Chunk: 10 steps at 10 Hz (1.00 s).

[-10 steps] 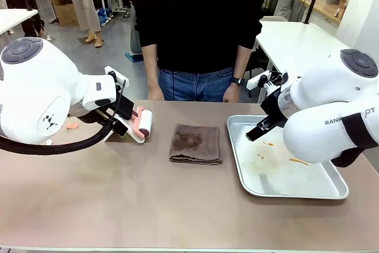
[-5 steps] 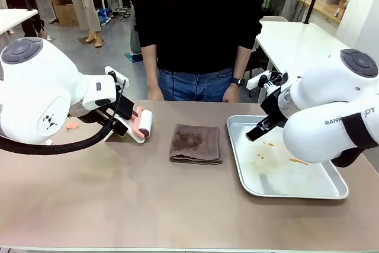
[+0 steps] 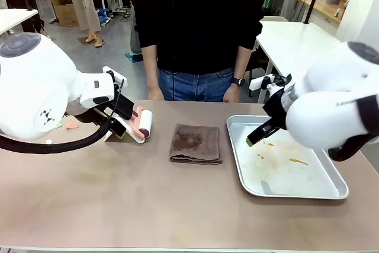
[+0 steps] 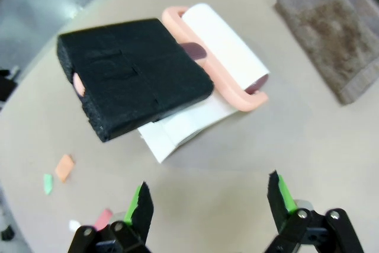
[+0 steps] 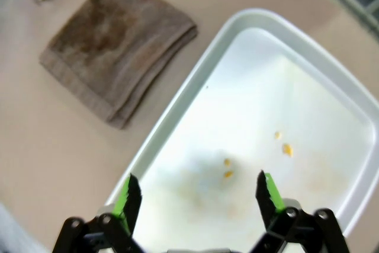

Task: Clean the surface of the table.
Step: Hold the Lint Roller with your left hand and the towel with your right hand.

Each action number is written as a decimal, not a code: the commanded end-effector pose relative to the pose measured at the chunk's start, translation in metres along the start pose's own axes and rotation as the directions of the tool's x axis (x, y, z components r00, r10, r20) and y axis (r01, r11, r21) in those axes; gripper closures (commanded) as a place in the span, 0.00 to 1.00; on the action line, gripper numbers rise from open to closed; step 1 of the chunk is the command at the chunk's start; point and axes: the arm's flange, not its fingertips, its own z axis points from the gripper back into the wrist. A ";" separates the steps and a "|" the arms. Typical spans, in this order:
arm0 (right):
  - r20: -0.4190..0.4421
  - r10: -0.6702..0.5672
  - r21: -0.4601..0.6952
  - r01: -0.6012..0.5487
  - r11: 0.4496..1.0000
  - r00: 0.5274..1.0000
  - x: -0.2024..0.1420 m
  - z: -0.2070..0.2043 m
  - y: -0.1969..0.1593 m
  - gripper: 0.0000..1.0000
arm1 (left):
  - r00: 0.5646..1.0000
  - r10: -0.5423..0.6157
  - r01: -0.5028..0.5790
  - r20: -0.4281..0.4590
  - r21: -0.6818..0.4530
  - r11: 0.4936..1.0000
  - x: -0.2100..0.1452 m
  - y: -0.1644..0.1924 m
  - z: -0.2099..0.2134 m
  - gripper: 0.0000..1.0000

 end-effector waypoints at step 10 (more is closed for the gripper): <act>0.139 -0.747 0.677 0.488 0.551 0.650 -0.210 0.206 -0.220 0.00 | 0.603 0.789 -0.510 0.118 -0.704 0.495 -0.169 0.272 0.160 0.00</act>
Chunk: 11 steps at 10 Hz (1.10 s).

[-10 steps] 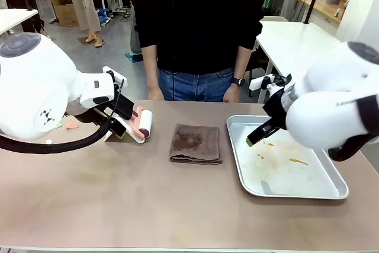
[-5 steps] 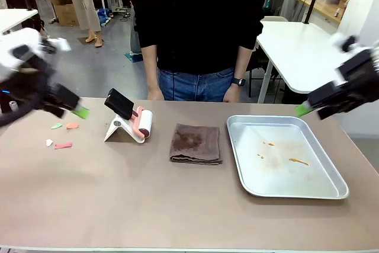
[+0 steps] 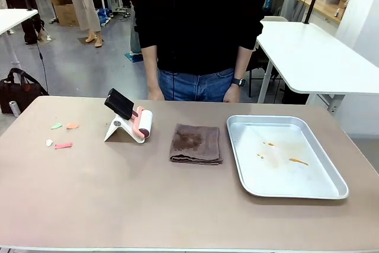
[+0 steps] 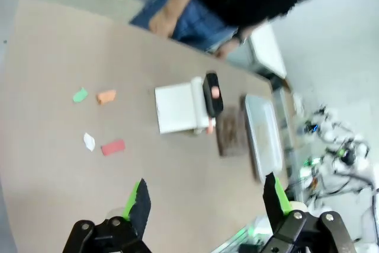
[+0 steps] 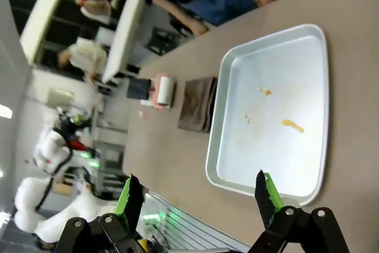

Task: Clean the surface of the table.
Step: Hold the Lint Roller with your left hand and the towel with your right hand.

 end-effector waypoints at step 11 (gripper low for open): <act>0.162 -0.235 0.147 0.212 0.966 0.958 -0.012 0.040 -0.091 0.00 | 0.967 0.199 -0.170 0.156 -0.184 0.968 -0.028 0.064 0.032 0.00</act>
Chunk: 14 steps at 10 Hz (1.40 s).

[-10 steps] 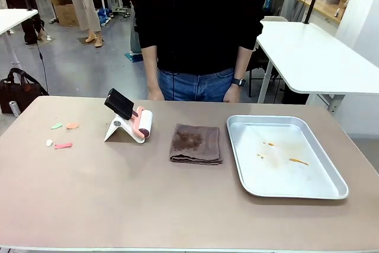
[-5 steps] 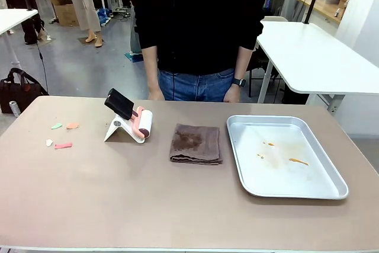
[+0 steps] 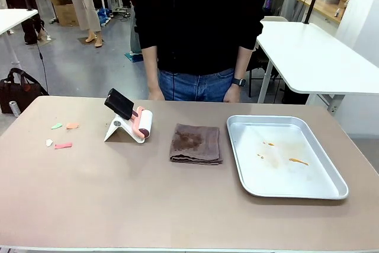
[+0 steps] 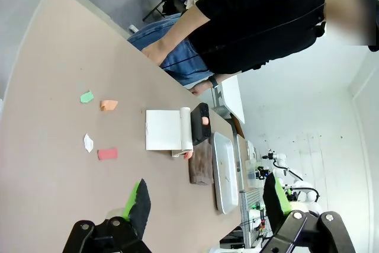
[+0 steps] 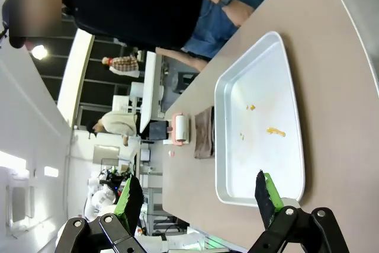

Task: Clean the surface of the table.
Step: Hold the Lint Roller with your left hand and the towel with your right hand.

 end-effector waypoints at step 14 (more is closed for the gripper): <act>-0.236 0.289 -0.115 -0.322 0.940 0.928 -0.035 -0.165 0.127 0.00 | 0.905 -0.224 0.272 -0.362 0.085 0.959 -0.023 -0.087 -0.131 0.00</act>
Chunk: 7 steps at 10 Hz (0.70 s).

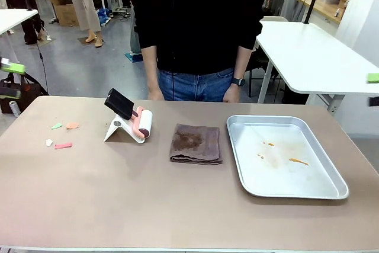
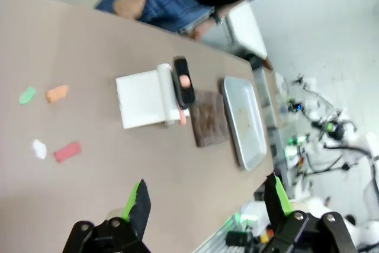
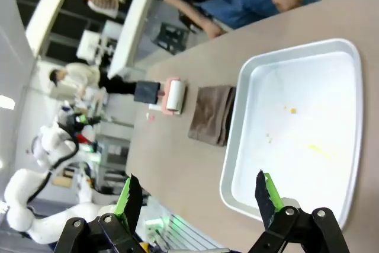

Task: Clean the surface of the table.
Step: Hold the Lint Roller with your left hand and the towel with your right hand.

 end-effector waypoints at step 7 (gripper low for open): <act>-0.339 0.158 -0.272 -0.257 0.927 0.928 -0.036 -0.278 0.115 0.00 | 0.914 -0.159 0.253 -0.372 0.219 0.942 0.031 -0.077 -0.127 0.00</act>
